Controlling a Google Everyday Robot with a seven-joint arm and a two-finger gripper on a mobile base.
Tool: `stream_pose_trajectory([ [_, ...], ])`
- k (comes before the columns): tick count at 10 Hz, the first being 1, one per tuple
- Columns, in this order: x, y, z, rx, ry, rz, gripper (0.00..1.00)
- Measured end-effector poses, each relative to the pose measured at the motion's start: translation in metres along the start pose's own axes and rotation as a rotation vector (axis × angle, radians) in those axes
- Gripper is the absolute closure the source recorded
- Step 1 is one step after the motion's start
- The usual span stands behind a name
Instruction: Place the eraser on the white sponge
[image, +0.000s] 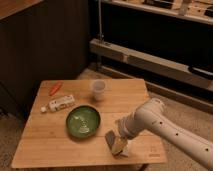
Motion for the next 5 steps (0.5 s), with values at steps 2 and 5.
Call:
stream_pose_trajectory([
  [2,0.0006,0.0003,0.0006,0.000,-0.001,-0.001,0.20],
  [5,0.0007,0.0010,0.0015,0.000,0.000,0.001,0.20],
])
